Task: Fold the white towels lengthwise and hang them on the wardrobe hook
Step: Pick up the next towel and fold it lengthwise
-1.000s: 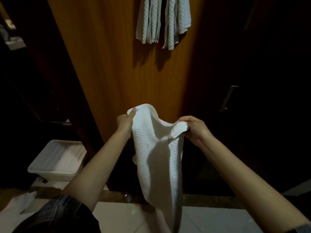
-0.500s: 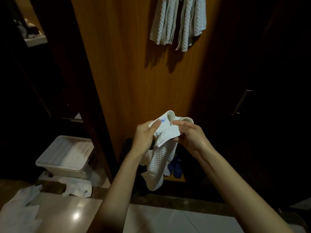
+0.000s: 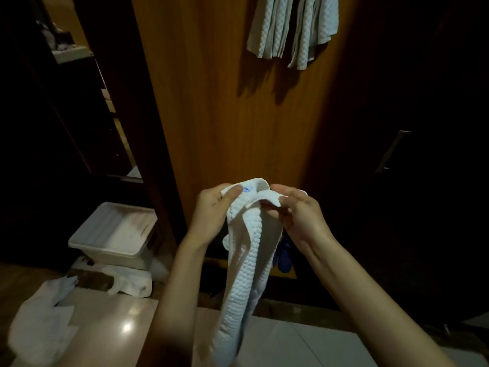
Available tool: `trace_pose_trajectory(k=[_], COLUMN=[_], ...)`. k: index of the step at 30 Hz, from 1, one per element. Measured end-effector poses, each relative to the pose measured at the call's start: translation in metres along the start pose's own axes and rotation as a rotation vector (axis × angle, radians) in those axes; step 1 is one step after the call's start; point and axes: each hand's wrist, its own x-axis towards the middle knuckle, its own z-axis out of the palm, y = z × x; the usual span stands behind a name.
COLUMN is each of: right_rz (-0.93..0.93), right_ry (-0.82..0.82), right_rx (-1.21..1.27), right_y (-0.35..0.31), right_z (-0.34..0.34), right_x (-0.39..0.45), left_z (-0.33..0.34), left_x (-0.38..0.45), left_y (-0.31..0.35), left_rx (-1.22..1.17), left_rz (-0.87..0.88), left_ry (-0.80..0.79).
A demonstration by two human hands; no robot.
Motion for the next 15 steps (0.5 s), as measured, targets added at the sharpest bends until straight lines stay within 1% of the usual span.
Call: trace_pose_trajectory(k=[2,4,6,8,10,13,15], right_rz=[-0.039,-0.078,-0.112,-0.150,-0.189,-0.238,-0.325], right_ry=[-0.003,-0.013,-0.023,-0.002,0.043,0.116,0.133], right_rx=[-0.110,-0.203,-0.218,-0.218,-0.266,-0.394,-0.540], right_y=[0.007,0.013,0.018,0.019,0.021,0.025,0.024], right_z=[0.004,0.008,0.011,0.013,0.015,0.019,0.018], right_x=[-0.005,-0.012,-0.017,-0.023,-0.026,-0.030,-0.033], left_z=[0.002,0.005,0.011,0.015,0.015,0.011,0.010], left_x=[-0.009,-0.024,-0.040,-0.051,-0.054,-0.052,-0.054], left_y=[0.001,0.000,-0.004,-0.007,-0.006,-0.008,-0.012], left_rx=[-0.038,-0.114,-0.260,-0.327,-0.293,-0.208,-0.160], left_rz=[-0.007,-0.069,-0.139,-0.130,-0.095,-0.080,-0.095], left_ry=[0.061,0.110,0.090,0.042,0.050,0.121,0.130])
